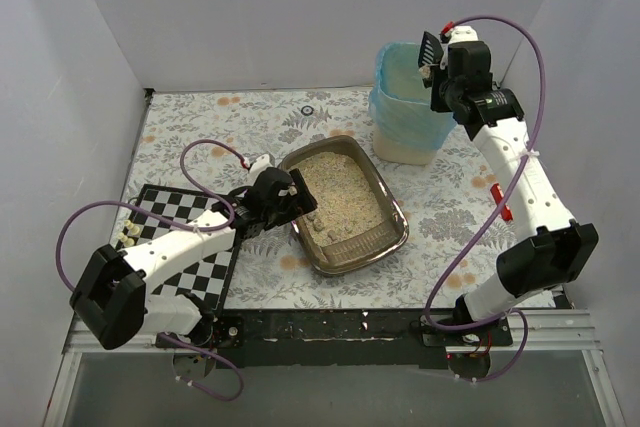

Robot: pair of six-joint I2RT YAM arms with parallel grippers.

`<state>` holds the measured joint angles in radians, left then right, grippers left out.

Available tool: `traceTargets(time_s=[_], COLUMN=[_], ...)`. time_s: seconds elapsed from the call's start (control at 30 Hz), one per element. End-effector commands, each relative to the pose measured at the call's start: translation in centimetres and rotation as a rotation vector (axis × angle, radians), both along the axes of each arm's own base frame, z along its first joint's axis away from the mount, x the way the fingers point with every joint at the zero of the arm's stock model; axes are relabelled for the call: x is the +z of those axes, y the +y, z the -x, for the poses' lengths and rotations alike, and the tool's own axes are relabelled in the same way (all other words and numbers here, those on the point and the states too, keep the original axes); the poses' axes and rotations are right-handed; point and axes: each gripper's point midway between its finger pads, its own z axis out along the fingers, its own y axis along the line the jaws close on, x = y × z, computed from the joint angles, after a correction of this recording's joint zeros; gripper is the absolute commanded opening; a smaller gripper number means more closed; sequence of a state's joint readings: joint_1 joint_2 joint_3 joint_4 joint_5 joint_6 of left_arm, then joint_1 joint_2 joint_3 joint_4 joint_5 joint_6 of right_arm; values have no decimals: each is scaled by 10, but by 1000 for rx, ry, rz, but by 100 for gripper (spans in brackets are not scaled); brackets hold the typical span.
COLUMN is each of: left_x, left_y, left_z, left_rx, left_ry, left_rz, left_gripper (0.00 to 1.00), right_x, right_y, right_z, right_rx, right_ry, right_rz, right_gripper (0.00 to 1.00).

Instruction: Clean the litter box

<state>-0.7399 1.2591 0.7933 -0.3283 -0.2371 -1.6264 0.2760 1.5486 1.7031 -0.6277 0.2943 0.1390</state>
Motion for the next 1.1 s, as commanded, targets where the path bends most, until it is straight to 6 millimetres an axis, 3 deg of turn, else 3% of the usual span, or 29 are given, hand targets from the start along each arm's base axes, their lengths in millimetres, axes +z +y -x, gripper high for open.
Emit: traceTargets(time_s=[0.0, 0.37, 0.57, 0.7, 0.8, 0.97, 1.07], left_x=[10, 3, 5, 8, 2, -8, -12], left_y=[-4, -6, -9, -8, -4, 1, 2], left_z=[-13, -14, -14, -15, -15, -15, -18], left_rx=[6, -1, -21, -26, -19, -12, -10], left_ry=[-36, -13, -33, -52, -39, -19, -15], left_rz=[-20, -22, 3, 4, -17, -50, -71], left_gripper=[98, 98, 98, 98, 98, 96, 94], right_x=[44, 53, 52, 60, 80, 118, 123], right_y=[3, -31, -21, -26, -21, 5, 10], right_z=[5, 24, 34, 39, 45, 73, 100], right_rx=[151, 118, 222, 171, 129, 192, 102], right_ry=[-141, -202, -255, -315, -379, -527, -560], right_rz=[172, 522, 680, 755, 624, 299, -86], right_gripper=[1, 1, 1, 2, 6, 1, 1])
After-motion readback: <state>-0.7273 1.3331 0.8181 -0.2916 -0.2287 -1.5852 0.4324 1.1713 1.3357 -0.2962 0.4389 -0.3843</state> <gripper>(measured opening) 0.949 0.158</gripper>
